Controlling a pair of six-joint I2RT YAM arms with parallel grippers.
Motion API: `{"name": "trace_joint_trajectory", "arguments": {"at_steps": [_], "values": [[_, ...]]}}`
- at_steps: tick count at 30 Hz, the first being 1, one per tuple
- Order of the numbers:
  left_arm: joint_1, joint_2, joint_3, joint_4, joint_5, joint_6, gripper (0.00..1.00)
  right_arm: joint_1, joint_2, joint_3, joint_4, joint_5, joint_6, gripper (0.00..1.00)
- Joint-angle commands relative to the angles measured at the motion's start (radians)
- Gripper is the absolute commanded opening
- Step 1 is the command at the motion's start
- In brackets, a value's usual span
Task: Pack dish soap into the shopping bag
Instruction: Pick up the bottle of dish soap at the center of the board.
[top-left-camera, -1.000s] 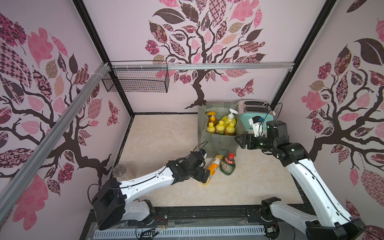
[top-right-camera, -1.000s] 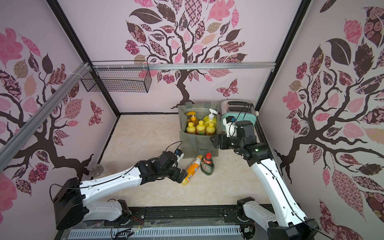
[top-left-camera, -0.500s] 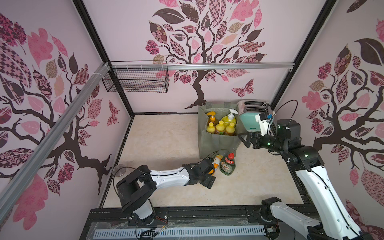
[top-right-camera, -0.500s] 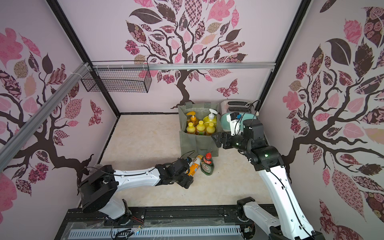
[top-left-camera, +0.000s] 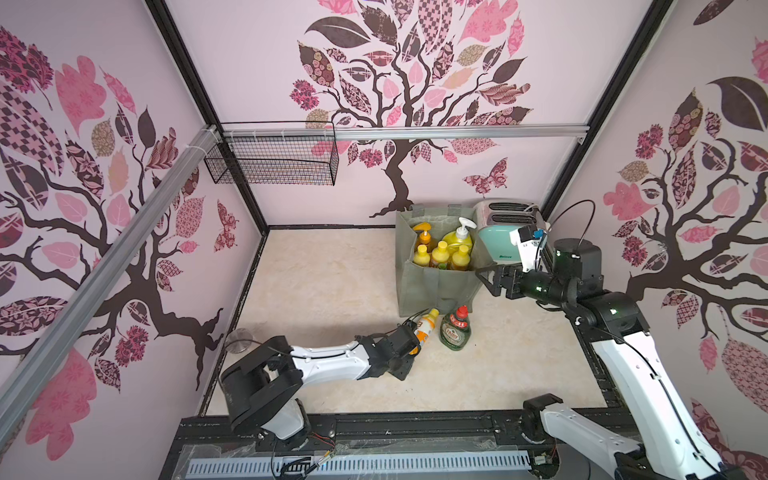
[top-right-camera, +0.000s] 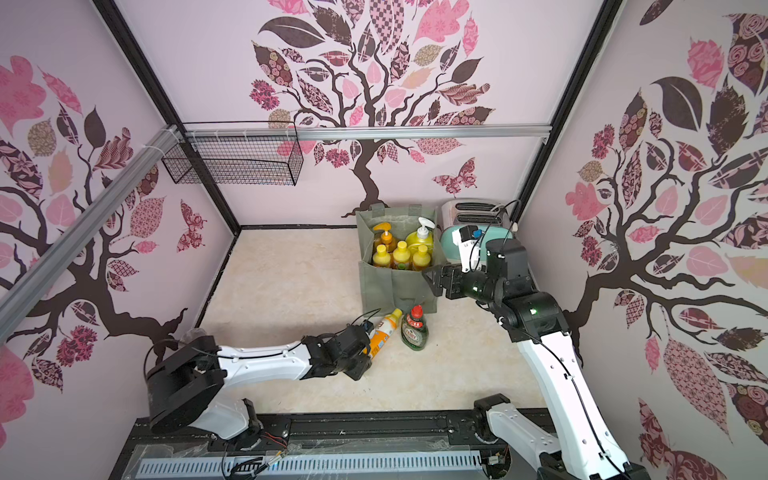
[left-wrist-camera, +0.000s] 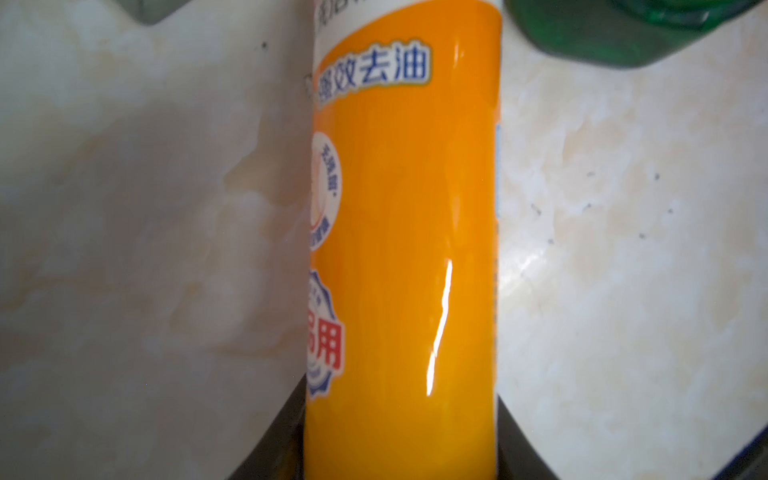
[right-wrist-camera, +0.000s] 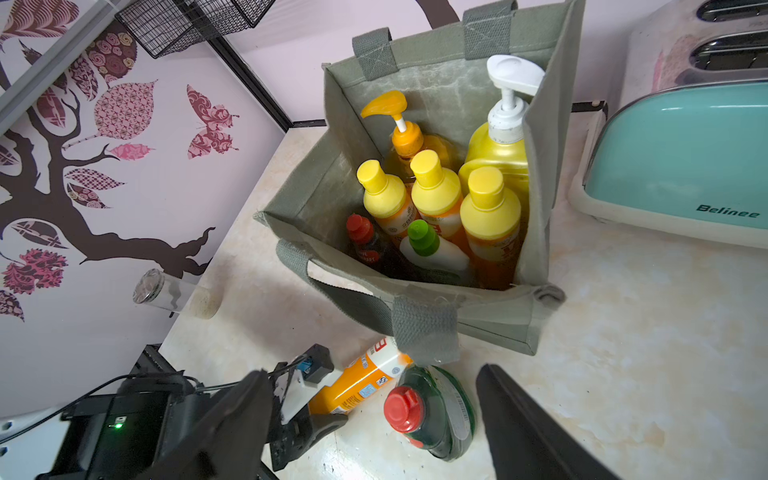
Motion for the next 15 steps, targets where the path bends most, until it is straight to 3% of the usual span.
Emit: {"name": "trace_joint_trajectory", "arguments": {"at_steps": [1,5,9,15], "values": [[-0.003,-0.21,-0.02,0.031,-0.006,0.004,0.14,0.002,0.008,0.019,0.011,-0.047,0.01,0.82],[-0.003,-0.467,-0.08,0.02,0.034,-0.012,0.1,0.002,0.02,0.026,0.031,-0.109,0.037,0.81],[-0.004,-0.69,-0.103,0.027,0.06,-0.028,0.07,0.003,0.051,0.033,0.05,-0.263,0.059,0.8],[-0.004,-0.831,-0.063,0.067,0.108,-0.036,0.06,0.04,0.084,0.004,0.137,-0.459,0.152,0.79]]}}
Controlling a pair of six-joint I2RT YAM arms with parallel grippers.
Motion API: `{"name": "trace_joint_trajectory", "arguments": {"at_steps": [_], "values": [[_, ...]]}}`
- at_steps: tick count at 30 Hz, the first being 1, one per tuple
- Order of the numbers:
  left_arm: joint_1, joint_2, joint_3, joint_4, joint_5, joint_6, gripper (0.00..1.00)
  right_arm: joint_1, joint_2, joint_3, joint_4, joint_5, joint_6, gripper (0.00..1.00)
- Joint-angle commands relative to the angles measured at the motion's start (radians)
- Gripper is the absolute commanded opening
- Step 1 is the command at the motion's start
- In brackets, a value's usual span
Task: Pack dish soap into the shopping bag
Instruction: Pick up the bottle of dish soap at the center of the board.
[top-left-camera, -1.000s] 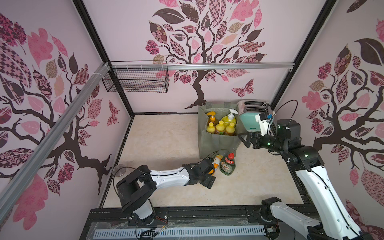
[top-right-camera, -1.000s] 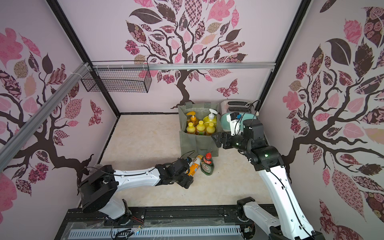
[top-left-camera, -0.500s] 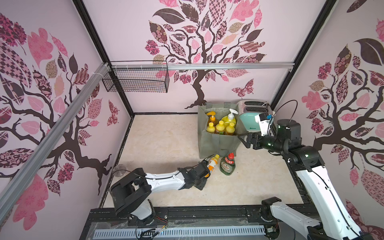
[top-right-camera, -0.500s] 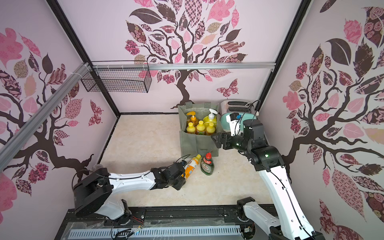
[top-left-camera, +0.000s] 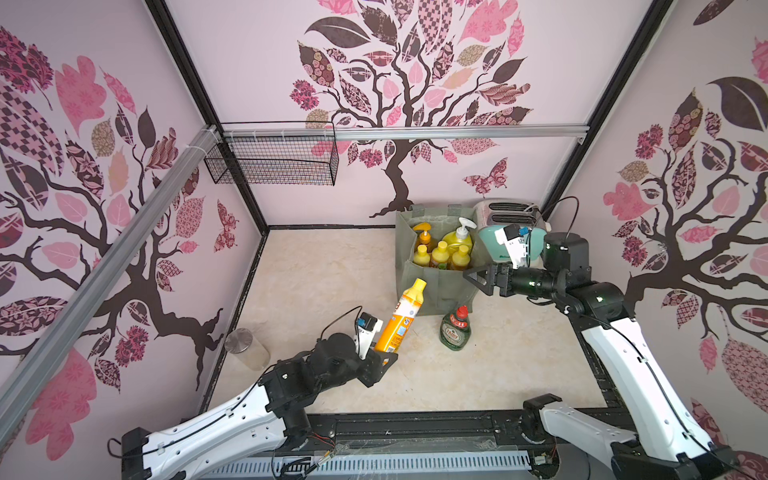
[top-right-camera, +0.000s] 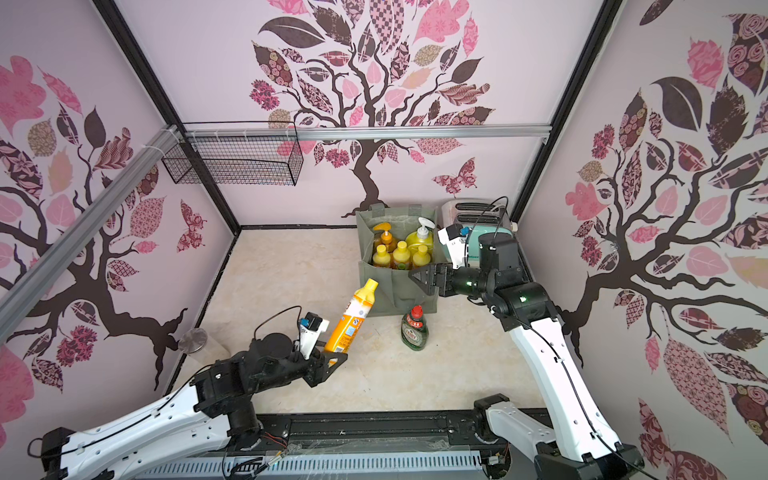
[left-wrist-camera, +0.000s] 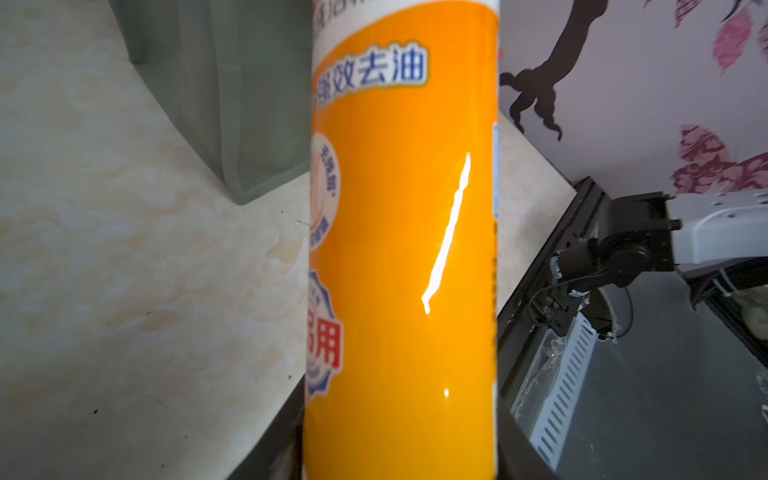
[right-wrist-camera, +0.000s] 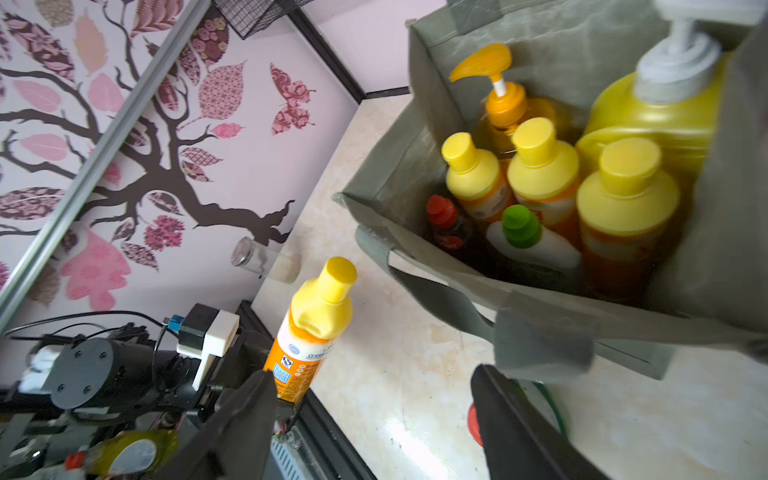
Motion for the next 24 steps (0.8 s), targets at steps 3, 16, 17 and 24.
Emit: {"name": "trace_joint_trajectory", "arguments": {"at_steps": [3,16,17,24], "values": [[-0.004,-0.032,0.088,0.161,0.069,-0.007,0.06,0.091,0.007,0.003,0.123,-0.181,0.098,0.81],[-0.004,-0.01,0.18,0.351,0.206,-0.061,0.0,0.21,0.046,-0.009,0.287,-0.21,0.204,0.9],[-0.004,-0.006,0.184,0.36,0.214,-0.065,0.0,0.219,0.05,-0.008,0.299,-0.209,0.21,0.9],[-0.003,0.028,0.201,0.413,0.28,-0.099,0.0,0.266,0.056,-0.016,0.473,-0.222,0.286,0.9]]}}
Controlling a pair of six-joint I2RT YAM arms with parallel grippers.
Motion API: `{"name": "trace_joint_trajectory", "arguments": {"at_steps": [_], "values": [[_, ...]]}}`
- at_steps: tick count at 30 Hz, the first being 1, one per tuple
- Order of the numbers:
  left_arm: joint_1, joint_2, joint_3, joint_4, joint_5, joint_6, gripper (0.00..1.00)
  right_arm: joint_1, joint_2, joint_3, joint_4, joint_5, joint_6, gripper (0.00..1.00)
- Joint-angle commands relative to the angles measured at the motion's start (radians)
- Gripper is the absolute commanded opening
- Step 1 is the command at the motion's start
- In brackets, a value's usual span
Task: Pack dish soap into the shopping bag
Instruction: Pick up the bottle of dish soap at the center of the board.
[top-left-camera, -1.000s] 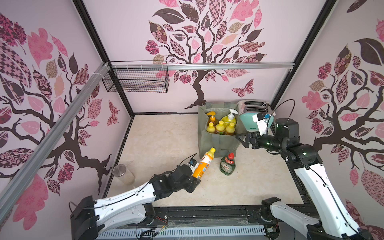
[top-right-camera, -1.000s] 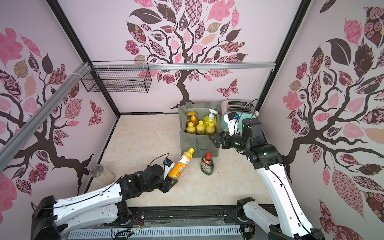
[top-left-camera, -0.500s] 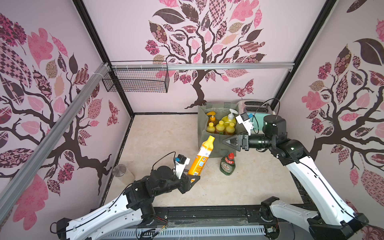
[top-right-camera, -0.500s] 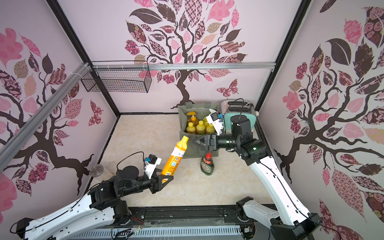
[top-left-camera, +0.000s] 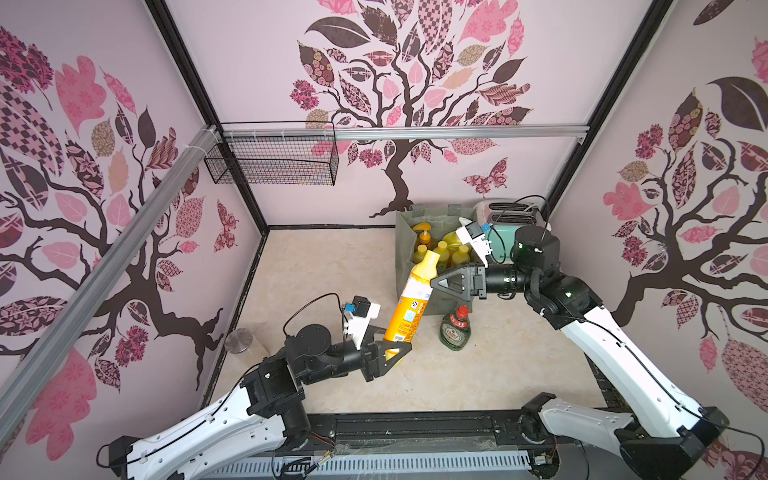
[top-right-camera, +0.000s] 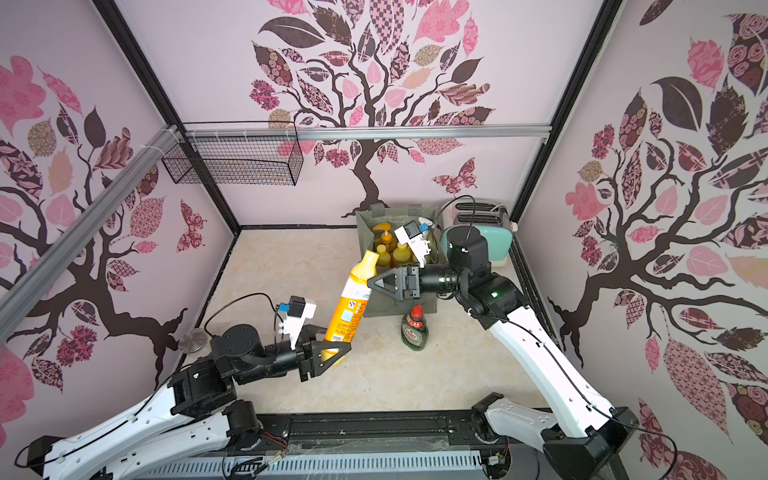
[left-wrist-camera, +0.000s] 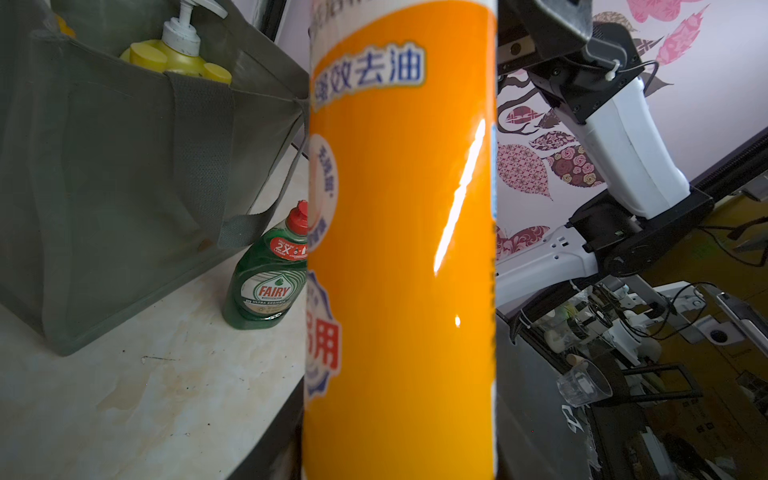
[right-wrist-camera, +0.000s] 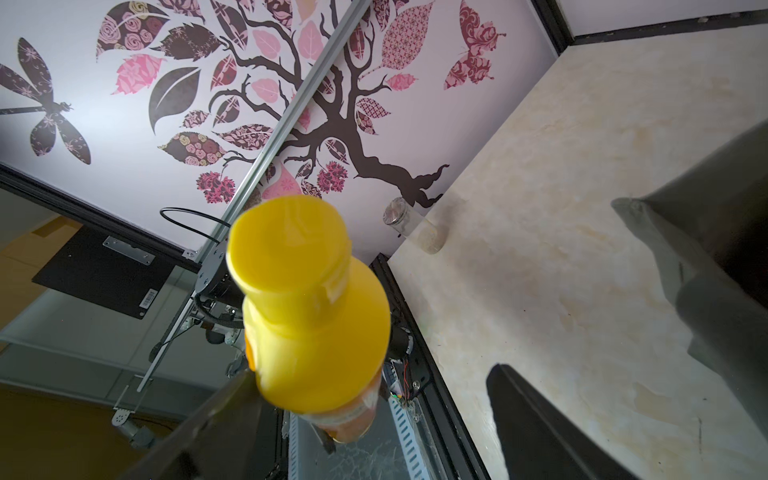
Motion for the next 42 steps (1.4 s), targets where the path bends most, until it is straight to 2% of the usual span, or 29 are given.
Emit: {"name": "trace_joint_trajectory", "arguments": {"at_steps": [1,6,14,21,27,32,36,39,42], "values": [[-0.004,-0.009,0.051,0.207,0.063,-0.014,0.0,0.012,-0.006,-0.011,0.141,-0.031,0.061,0.89],[-0.004,0.007,0.055,0.226,0.089,-0.027,0.0,0.033,-0.003,-0.003,0.192,-0.055,0.085,0.84],[-0.003,0.025,0.069,0.267,0.103,-0.043,0.0,0.099,0.011,0.009,0.117,-0.039,0.015,0.78],[-0.004,0.045,0.074,0.283,0.113,-0.053,0.0,0.105,-0.002,0.019,0.113,-0.013,0.0,0.65],[-0.004,0.032,0.065,0.267,0.105,-0.052,0.19,0.104,-0.014,0.02,0.118,-0.002,0.001,0.55],[-0.004,0.01,0.067,0.215,0.093,-0.037,0.54,0.105,-0.014,0.057,0.06,0.04,-0.042,0.51],[-0.003,-0.03,0.077,0.119,0.048,-0.003,0.71,0.104,0.005,0.152,-0.082,0.136,-0.135,0.46],[-0.003,-0.071,0.09,0.028,-0.037,0.023,0.83,0.101,0.031,0.246,-0.194,0.241,-0.2,0.44],[-0.002,-0.095,0.126,-0.065,-0.17,0.048,0.85,0.096,0.065,0.358,-0.311,0.388,-0.267,0.44]]}}
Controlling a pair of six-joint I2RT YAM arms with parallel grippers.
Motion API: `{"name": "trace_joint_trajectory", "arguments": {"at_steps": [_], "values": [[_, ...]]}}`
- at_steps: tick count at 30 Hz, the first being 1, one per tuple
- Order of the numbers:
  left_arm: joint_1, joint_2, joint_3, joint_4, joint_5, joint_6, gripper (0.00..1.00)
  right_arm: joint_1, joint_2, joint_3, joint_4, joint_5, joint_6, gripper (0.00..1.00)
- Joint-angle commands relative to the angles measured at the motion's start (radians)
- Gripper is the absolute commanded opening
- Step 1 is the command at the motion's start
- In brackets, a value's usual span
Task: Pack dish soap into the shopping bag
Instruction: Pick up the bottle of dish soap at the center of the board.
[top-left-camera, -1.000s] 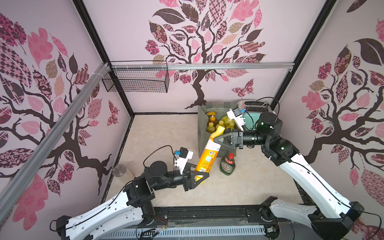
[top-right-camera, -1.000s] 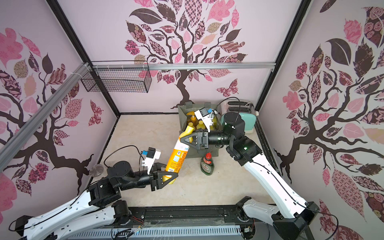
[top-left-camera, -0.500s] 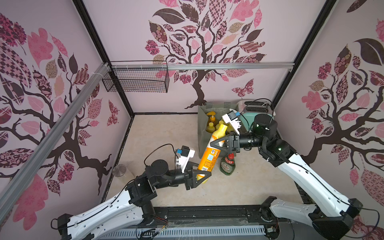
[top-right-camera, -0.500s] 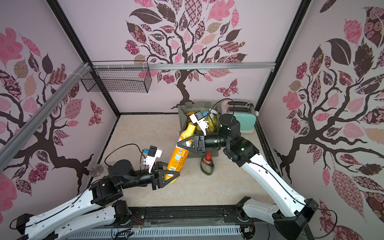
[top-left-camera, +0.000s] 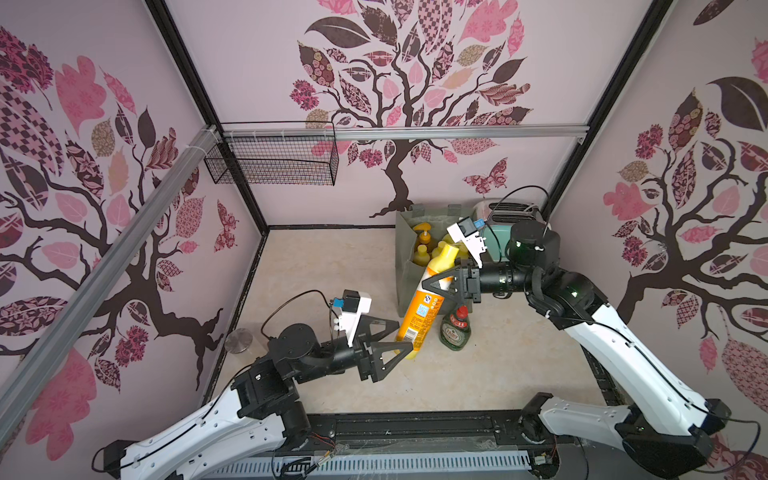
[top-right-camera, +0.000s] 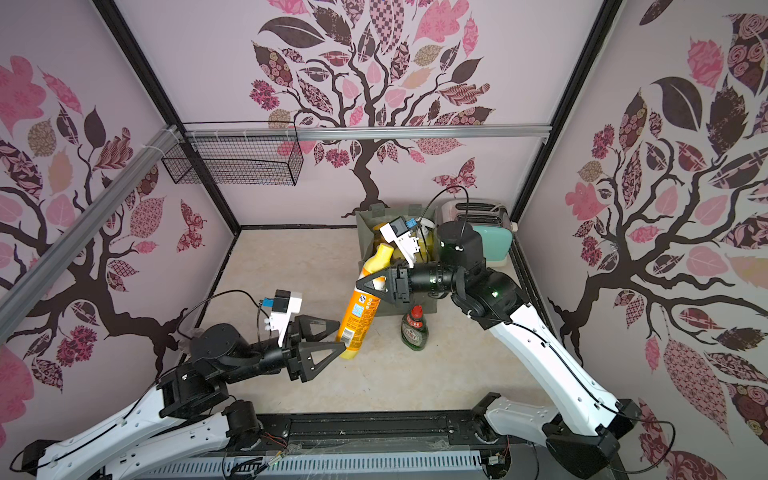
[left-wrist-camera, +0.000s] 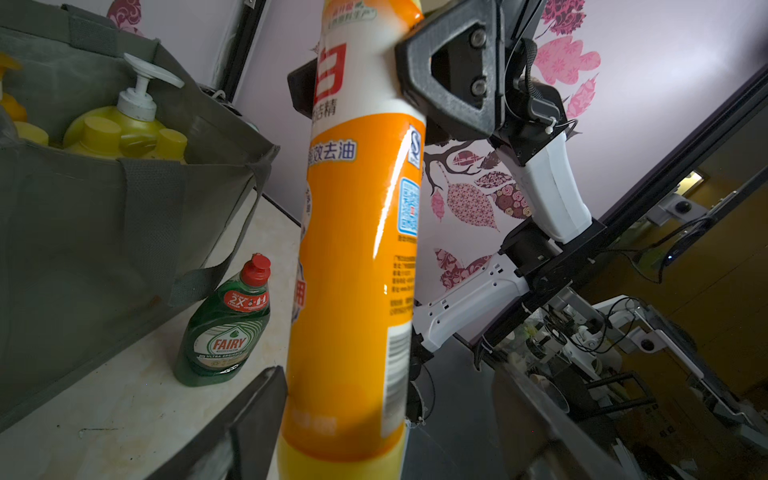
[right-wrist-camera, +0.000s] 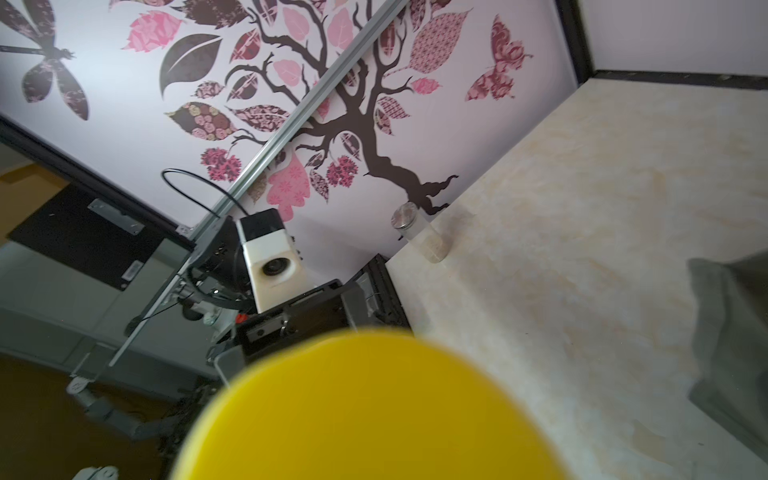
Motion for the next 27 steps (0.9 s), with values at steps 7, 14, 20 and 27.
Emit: {"name": "trace_joint_trajectory", "arguments": {"at_steps": [7,14,20,27], "values": [[0.014,0.078,0.175,-0.208,-0.418,0.139,0.84,-0.012,0.089,0.357,-0.241,0.563,-0.236,0.43],[0.199,0.306,0.265,-0.153,-0.256,0.141,0.84,-0.102,0.125,0.408,-0.169,0.726,-0.31,0.4],[0.289,0.51,0.367,-0.136,-0.137,0.136,0.84,-0.132,0.091,0.238,0.003,0.851,-0.38,0.39],[0.302,0.674,0.497,-0.186,-0.1,0.155,0.83,-0.145,0.05,0.011,0.175,0.906,-0.413,0.39]]}}
